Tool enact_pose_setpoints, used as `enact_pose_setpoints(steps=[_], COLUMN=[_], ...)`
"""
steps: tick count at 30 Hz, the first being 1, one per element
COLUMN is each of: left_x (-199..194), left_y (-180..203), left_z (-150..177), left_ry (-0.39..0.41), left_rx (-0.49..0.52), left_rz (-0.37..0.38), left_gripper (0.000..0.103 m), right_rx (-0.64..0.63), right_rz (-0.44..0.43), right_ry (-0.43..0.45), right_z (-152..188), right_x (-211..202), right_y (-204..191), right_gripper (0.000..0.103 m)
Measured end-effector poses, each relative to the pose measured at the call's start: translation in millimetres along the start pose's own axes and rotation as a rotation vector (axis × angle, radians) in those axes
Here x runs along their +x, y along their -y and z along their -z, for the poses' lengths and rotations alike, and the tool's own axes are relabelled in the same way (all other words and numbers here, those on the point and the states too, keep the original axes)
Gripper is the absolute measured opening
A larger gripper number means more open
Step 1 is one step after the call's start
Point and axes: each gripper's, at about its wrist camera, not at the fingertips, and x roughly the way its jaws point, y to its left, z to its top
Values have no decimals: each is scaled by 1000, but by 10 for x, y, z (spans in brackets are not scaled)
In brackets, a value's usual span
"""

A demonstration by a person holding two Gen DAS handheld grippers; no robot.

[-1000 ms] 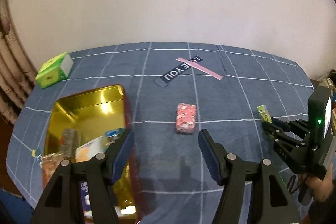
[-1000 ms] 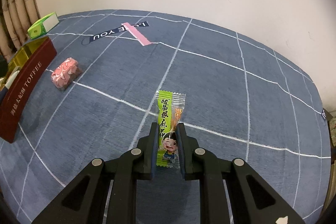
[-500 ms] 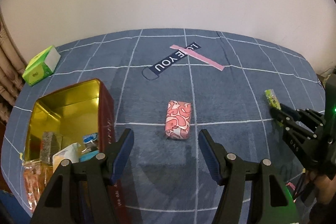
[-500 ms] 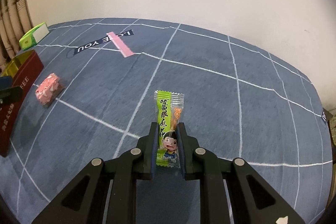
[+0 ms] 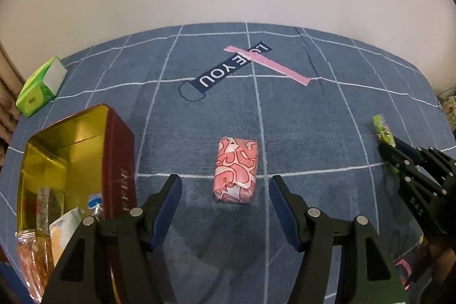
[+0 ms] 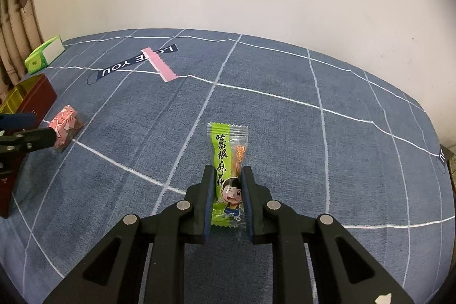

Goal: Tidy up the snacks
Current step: 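Grasp the pink patterned snack with the left gripper while the right holds the candy, then carry the pink snack into the gold tin and open the left gripper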

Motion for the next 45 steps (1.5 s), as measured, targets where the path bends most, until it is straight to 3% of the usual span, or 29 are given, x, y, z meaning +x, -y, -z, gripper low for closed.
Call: enact_pose_setpoints(steps=[5,7,9,10,28,38,45], left_x=[135,159,180,187,-103,-621,-972], left_y=[-10,-22,-37,-40,27,-36,-346], left_z=[-43,-49,-55,-59,127,121,81], left_ry=[-27,-31,-37,-43,-37,31,60], left_rx=[-10,-13,-24,-30,-14,-38,-92], left_rz=[-2,-11,17,31,17,40,37], left_gripper=[65,61,35,32,30,30,30], right_rx=[0,0,0,0,-4,-13,-17], right_rz=[0,0,0,0,4,15,20], right_ry=[0,0,0,0,1,1,1], right_z=[2,3,5,5,5,3,-1], right_x=[1,1,1,1,3,4,9], right_y=[-2,-2,-1,-1,-2,-25,-31], right_gripper=[18,18,18,18,18,18,18])
